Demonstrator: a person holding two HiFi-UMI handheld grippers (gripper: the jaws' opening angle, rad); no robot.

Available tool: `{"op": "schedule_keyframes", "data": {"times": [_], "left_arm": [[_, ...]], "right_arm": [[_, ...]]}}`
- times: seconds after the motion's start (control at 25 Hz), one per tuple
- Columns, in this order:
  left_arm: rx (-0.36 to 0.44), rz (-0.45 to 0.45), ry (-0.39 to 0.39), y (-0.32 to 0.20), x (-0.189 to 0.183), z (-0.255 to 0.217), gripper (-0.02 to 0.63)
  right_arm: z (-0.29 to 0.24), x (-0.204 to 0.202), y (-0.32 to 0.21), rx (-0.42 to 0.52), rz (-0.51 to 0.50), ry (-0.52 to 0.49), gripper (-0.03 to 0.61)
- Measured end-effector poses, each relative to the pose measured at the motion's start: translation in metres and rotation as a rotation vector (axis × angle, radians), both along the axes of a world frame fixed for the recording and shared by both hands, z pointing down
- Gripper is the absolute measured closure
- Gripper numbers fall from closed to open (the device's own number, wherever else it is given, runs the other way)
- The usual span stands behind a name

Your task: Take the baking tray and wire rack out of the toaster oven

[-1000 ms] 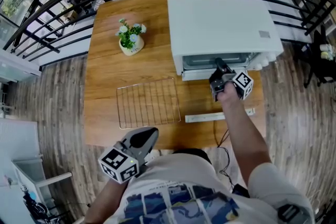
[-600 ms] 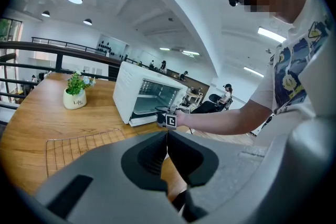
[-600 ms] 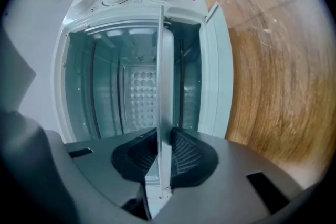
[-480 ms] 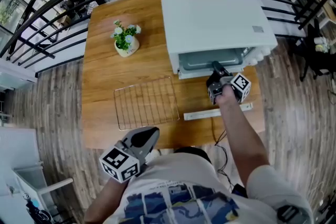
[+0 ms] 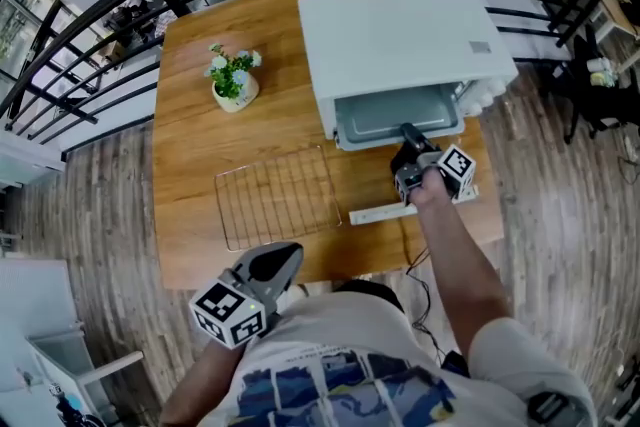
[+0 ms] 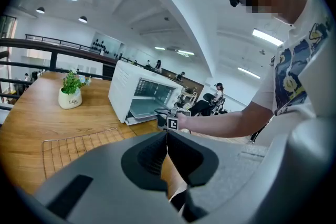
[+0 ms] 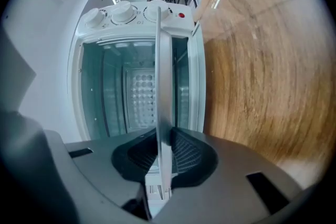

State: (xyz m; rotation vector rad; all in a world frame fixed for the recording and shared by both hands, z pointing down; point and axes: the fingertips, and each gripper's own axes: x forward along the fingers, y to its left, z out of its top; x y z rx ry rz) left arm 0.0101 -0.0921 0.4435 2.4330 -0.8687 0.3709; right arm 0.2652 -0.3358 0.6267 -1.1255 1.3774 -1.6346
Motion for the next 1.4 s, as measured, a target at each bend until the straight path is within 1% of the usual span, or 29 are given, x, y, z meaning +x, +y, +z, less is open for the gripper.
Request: {"op": "schedule_keyframes", "data": {"times": [0.48,0.68,0.92,1.08,1.4], "left_arm": [[0.005,0.056,0.028,0.014,-0.002,-0.004,0.609],[-0.007,0.070,0.034,0.021,-0.005,-0.003,0.609],[-0.001,0.090,0.040,0.025,-0.009,-0.003,0.609],[-0.011,0.100,0.045,0.029,-0.010,-0.004,0.609],[-0.006,0.127,0.050,0.035,-0.011,-0.006,0.609]], "right_arm": [[-0.003,0.003,0.039,-0.018,0.008,-0.004,0.518],[-0.006,0.002,0.049,-0.023,0.013,-0.013,0.518],[-0.006,0.005,0.059,-0.022,0.022,-0.007,0.518],[-0.008,0.004,0.067,-0.034,0.024,-0.015,0.518],[-0.007,0.004,0.085,-0.061,0.024,-0.023,0.520]]}}
